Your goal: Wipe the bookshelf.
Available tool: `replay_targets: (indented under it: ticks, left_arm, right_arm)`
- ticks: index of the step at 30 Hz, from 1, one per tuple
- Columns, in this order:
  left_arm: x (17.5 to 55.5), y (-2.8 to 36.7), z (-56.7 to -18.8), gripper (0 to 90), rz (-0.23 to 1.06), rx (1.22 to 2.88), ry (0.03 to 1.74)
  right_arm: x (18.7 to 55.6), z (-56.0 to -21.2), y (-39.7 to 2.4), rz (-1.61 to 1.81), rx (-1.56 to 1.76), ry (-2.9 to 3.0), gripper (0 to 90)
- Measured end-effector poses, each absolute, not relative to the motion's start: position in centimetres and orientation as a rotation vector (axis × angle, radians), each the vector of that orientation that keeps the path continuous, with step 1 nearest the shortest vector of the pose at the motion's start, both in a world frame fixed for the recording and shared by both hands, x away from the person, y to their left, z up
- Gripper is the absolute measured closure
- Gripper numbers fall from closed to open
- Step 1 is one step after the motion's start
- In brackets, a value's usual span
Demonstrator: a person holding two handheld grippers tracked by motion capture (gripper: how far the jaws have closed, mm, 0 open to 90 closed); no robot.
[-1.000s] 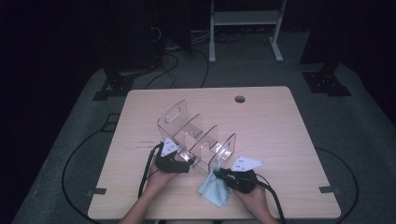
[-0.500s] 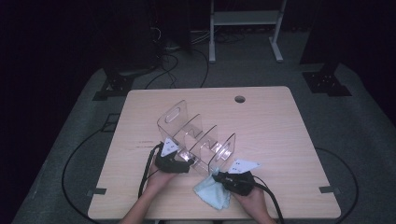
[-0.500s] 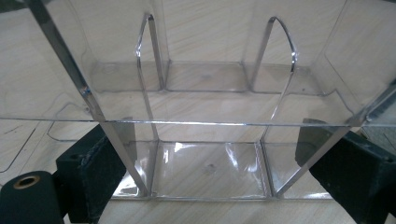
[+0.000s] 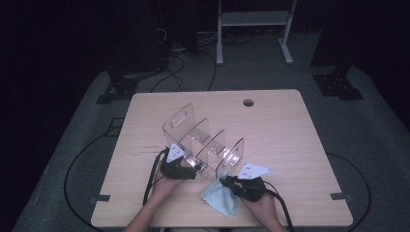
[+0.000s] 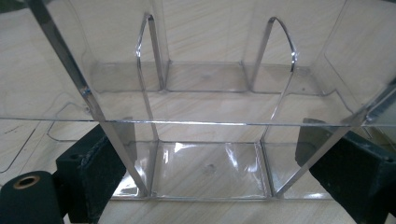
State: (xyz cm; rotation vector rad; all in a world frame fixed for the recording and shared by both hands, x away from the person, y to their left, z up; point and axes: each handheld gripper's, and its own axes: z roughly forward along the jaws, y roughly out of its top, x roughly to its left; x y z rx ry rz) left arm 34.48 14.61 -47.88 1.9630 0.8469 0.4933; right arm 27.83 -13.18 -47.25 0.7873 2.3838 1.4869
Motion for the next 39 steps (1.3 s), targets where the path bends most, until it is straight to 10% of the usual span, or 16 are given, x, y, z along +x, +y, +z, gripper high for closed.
replay_targets:
  ticks: [39]
  left_arm:
    - [34.4,14.5,-47.9,8.3,0.493,1.96,0.849]
  right_arm:
    - [27.2,-44.3,-13.5,1.583,0.731,2.283,81.4]
